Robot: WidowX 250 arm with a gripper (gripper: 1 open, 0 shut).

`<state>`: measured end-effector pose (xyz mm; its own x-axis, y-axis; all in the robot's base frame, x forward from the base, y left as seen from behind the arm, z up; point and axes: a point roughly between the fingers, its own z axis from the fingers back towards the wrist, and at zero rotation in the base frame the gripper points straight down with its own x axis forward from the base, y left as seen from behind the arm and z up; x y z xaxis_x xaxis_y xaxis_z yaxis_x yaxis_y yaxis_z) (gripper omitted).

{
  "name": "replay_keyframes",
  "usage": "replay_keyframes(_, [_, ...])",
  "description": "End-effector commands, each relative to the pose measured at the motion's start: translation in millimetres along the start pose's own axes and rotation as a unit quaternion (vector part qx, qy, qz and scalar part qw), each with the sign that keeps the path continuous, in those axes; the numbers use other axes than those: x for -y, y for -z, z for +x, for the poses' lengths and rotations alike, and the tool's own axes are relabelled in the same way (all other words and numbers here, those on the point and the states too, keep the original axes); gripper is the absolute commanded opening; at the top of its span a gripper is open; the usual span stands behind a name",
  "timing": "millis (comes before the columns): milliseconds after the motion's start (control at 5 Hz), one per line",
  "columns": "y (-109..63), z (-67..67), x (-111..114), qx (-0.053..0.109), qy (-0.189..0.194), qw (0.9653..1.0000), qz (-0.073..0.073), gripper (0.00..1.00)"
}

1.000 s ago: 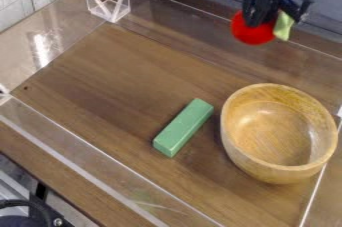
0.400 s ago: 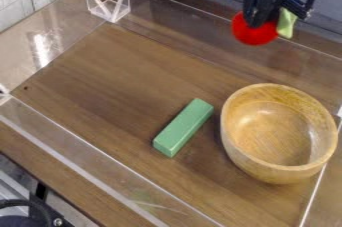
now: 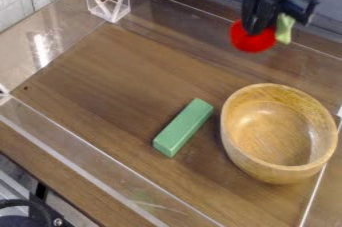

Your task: Move the red object to the left side of the table

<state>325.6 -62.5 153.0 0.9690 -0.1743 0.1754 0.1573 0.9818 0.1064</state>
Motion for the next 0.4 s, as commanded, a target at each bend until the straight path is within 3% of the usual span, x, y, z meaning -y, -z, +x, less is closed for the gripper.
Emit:
replay_keyframes(0, [-26.0,-8.3,-14.9,0.034,-0.045,0.9984,0.0,0.0])
replay_keyframes(200, [-49.6,-5.6,-31.0,0.037,-0.032,0.9988,-0.007,0.0])
